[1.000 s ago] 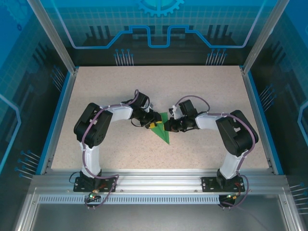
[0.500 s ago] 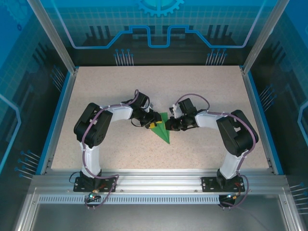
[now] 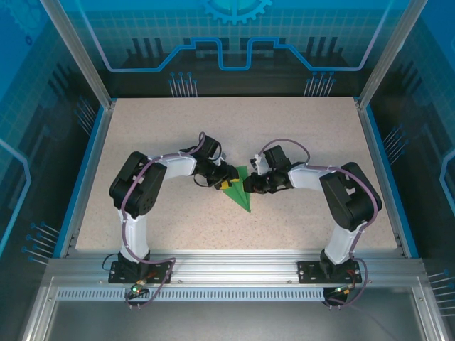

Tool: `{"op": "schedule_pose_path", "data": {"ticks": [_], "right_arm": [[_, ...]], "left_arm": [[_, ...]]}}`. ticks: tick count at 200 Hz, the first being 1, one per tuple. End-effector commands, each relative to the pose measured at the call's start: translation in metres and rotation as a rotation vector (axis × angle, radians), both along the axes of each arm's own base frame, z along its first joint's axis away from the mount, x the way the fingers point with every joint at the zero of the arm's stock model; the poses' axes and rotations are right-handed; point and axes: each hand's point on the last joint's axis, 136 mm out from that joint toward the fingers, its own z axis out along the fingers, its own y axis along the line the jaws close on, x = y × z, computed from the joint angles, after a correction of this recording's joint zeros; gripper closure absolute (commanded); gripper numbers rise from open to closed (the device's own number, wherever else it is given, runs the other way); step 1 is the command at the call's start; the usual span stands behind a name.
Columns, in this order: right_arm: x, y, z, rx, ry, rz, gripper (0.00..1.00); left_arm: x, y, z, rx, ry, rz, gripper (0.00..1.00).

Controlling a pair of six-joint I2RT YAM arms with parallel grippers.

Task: Fold a paper plane with a square sheet of paper (fold left side to right side)
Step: Fourth fold the wing at the center of the table.

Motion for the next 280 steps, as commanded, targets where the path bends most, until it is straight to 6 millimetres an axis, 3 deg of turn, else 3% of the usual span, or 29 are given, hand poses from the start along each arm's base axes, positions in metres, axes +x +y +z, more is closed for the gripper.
{"op": "schedule_pose_path", "data": {"ticks": [1, 66, 121, 126, 156, 212, 244, 280], "right_arm": [[-0.009, 0.000, 0.010, 0.037, -0.012, 0.014, 0.77], [-0.024, 0.006, 0.003, 0.015, -0.001, 0.038, 0.67], [-0.024, 0.014, -0.008, -0.026, 0.016, 0.065, 0.67], [-0.016, 0.018, 0.000, -0.019, -0.006, 0.064, 0.67], [-0.015, 0.019, -0.002, -0.029, -0.003, 0.076, 0.71], [-0.015, 0.020, 0.000, -0.009, 0.003, 0.103, 0.90], [-0.018, 0.019, -0.003, -0.010, 0.018, 0.109, 0.90], [-0.017, 0.015, 0.003, -0.003, 0.004, 0.097, 0.84]], "left_arm": [[-0.007, 0.004, -0.019, 0.049, 0.065, 0.010, 0.56], [-0.007, 0.001, -0.019, 0.047, 0.071, 0.007, 0.56], [-0.007, 0.002, -0.018, 0.048, 0.066, 0.006, 0.56], [-0.007, 0.002, -0.017, 0.048, 0.065, 0.006, 0.56], [-0.008, 0.003, -0.016, 0.052, 0.062, 0.005, 0.56], [-0.011, 0.007, -0.008, 0.073, 0.048, -0.002, 0.54], [-0.012, 0.008, -0.011, 0.077, 0.053, -0.002, 0.54], [-0.012, 0.008, -0.017, 0.082, 0.067, 0.000, 0.55]]}}
